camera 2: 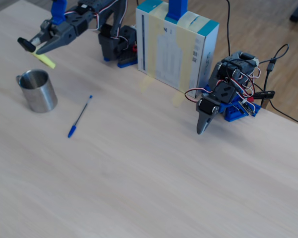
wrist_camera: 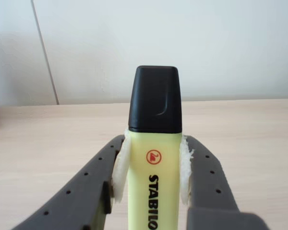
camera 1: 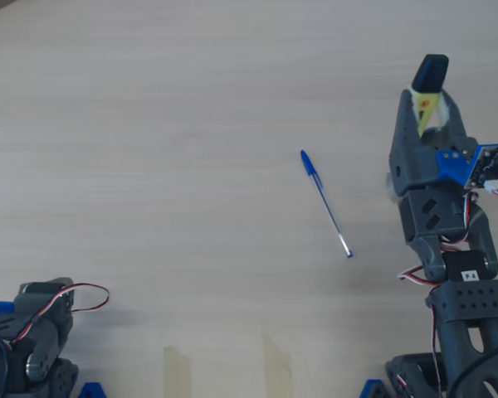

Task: Grab the yellow pen and put it in the silver cup.

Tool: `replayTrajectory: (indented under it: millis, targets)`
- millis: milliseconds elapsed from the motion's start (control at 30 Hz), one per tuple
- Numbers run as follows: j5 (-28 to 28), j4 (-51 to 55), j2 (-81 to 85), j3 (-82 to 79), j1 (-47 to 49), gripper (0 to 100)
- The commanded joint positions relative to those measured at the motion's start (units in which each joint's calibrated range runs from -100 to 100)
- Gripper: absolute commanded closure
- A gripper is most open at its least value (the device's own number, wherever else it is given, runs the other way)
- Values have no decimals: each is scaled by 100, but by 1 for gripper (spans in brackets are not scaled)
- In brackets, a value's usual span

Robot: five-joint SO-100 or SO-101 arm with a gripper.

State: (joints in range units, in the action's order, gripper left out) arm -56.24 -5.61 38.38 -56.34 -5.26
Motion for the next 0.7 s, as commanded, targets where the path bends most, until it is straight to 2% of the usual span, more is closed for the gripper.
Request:
replayTrajectory:
  millis: [0, 333, 667]
  targets:
    - [6, -112, 144, 69, -190, 98]
    - [6, -112, 102, 78, -704, 98]
    - [22, -121, 102, 87, -809, 98]
